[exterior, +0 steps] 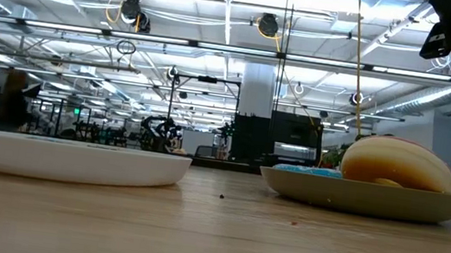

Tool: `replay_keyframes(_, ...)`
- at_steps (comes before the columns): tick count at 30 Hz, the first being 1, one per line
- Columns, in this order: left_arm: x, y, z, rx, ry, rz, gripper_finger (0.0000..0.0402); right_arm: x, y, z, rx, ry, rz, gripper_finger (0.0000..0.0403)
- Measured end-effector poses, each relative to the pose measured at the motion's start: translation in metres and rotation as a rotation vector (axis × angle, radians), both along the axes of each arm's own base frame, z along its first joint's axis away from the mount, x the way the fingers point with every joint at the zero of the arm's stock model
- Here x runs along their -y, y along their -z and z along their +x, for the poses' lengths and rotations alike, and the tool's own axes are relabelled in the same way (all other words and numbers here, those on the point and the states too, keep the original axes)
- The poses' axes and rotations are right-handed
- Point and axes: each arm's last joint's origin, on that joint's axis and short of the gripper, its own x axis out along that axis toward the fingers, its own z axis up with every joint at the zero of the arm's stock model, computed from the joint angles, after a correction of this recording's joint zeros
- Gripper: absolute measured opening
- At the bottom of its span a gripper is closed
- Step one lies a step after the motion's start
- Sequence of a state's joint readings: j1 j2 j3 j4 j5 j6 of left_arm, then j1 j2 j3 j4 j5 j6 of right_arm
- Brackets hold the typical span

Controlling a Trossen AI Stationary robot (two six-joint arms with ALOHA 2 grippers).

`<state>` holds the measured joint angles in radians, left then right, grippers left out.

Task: Pick & Place donuts
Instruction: Put the small orange donut into the white plate

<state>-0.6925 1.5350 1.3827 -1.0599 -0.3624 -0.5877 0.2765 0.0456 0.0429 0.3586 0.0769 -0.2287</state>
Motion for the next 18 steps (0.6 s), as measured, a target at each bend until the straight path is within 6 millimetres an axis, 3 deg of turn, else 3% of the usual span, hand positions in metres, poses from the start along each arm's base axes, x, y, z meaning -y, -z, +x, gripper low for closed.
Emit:
replay_keyframes(9,-0.034,0.014,0.031,-0.072,-0.047,0.107,0.0027,0.000,-0.001,0.000,0.008,0.000,0.002,0.0000)
replay_keyframes(18,-0.064,0.048,0.076,-0.151,-0.025,0.140,0.0009,0.000,-0.001,0.000,0.013,0.005,-0.014,0.0000)
